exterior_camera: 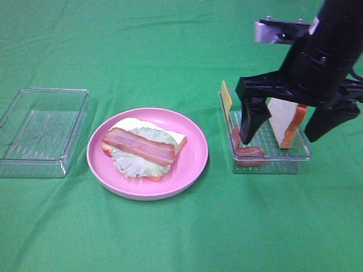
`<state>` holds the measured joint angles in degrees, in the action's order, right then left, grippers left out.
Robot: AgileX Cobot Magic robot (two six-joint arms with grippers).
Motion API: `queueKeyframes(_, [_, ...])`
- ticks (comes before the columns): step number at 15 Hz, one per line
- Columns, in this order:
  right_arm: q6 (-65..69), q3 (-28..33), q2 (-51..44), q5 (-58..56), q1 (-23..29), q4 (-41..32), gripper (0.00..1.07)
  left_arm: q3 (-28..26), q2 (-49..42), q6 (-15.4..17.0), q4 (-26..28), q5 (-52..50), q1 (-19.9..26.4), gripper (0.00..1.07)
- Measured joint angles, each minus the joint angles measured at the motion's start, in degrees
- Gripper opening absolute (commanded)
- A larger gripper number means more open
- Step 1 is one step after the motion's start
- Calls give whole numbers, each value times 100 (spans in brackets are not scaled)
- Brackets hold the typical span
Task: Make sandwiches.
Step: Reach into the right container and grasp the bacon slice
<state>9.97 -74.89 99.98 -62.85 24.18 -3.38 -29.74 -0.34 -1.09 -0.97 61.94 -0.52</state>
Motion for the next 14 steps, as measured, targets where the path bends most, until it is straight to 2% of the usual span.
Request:
queueKeyframes(6, [229,-1134,1220,103,52,-80,95,0,0,0,0,0,0,100])
queueKeyframes(14, [309,-1266,1621,756,52,-384,95,0,0,0,0,-6,0,100])
